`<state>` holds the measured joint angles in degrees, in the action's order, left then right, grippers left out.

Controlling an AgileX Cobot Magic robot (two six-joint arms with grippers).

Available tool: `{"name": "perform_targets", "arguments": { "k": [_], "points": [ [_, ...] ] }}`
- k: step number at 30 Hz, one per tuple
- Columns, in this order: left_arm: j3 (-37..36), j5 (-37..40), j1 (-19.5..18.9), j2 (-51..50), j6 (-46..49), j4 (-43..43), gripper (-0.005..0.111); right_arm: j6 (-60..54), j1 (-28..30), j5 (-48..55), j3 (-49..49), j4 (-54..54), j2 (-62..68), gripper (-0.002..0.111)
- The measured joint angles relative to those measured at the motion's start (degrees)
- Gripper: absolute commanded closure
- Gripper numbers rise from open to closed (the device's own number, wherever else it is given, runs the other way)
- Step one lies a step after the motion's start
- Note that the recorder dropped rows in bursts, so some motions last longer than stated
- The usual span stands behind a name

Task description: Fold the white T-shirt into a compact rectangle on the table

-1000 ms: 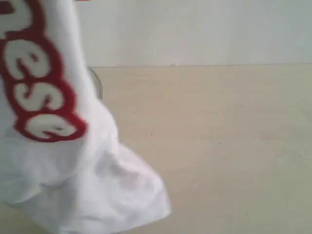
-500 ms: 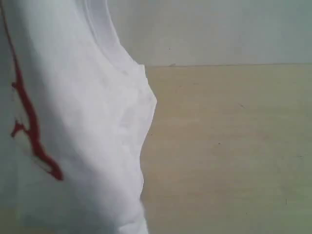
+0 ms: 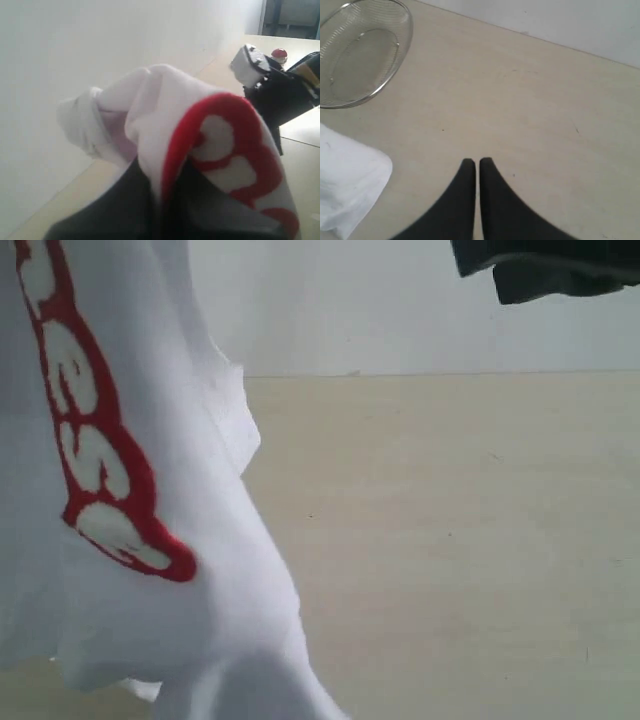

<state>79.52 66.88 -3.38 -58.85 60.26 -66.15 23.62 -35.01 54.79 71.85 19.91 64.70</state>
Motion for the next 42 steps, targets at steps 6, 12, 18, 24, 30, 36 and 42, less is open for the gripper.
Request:
{"name": "perform_targets", "arguments": {
  "k": [6,12,18,24,30,36,42],
  "points": [
    [0.0,0.0,0.0,0.0,0.0,0.0,0.102,-14.81,15.54,-1.68,5.06,-17.2,5.01,0.108],
    [0.0,0.0,0.0,0.0,0.0,0.0,0.102,-44.28,38.25,1.82,8.6,-54.37,9.46,0.108],
    [0.0,0.0,0.0,0.0,-0.44,0.0,0.102,-68.67,46.1,13.91,8.53,-83.55,18.05,0.108],
    [0.0,0.23,0.0,0.0,-1.87,1.52,0.102,-81.03,46.46,14.61,1.61,-90.14,23.07,0.108],
    [0.0,0.62,0.0,0.0,-2.11,2.34,0.102,-89.2,36.94,14.83,-4.38,-90.01,23.07,0.051],
    [0.0,1.22,0.0,0.0,-2.59,2.34,0.102,-98.28,29.51,14.98,-10.31,-90.98,23.07,0.05],
    [0.0,1.32,0.0,0.0,-2.93,2.34,0.102,-103.29,29.27,14.98,-11.0,-97.38,23.07,0.05]
  ]
}}
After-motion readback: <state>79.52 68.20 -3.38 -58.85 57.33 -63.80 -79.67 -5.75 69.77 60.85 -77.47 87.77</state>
